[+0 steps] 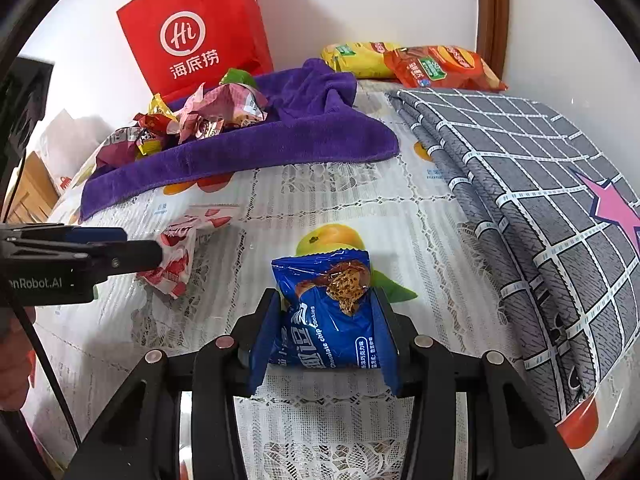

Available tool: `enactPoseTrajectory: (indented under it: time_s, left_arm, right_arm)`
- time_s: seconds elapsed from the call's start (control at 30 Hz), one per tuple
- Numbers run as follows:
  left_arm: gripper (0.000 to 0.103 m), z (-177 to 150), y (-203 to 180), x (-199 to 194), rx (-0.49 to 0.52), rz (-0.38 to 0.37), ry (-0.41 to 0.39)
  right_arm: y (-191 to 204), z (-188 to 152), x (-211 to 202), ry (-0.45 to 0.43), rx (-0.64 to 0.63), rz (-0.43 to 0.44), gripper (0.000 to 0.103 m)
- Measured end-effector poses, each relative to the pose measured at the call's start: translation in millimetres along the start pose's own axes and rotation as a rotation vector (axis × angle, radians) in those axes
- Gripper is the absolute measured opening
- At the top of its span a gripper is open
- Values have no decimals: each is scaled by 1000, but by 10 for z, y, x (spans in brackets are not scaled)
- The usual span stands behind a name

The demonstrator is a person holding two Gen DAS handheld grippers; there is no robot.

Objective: Organize snacks
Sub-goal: 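Grasp the pink-white strawberry candy packet with the left tool while the right tool holds the blue packet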

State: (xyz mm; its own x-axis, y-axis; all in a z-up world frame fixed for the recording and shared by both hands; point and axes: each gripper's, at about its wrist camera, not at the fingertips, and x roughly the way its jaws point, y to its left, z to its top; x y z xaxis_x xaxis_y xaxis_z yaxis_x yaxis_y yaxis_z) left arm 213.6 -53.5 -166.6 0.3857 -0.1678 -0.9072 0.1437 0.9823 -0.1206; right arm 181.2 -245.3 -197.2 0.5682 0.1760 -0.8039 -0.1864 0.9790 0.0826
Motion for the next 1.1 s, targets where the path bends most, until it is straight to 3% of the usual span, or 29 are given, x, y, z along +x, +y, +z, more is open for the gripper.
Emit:
enactPoseTrajectory:
  time_s: [0.23,0.5,0.67,0.77,0.9,1.0,1.1]
  left_arm:
    - [61,107,-159,87,-2,-40,4]
    - [73,218,-303,302,16,16,2]
    - [73,191,-415,326,60,70,-34]
    - [66,168,-387,297,66,71,-54]
    - [46,121,-278,204,44,35,-50]
    - [39,84,-207,148,37,-6,-43]
    - [31,18,-139,72,34,2,-54]
  right_arm:
    - [4,-20,-4,-18,-3,1,46]
    - [24,-23,5,-19,-14,-5,48]
    - [8,-22,-1,-20,-3,5,48]
    - [9,-22,-2,-20,-3,5,48]
    - [1,-18,-2,-19,3,9,48]
    - [2,-17,-3,-17,2,7,48]
    - [29,-21,-4,-18,-6,-8,48]
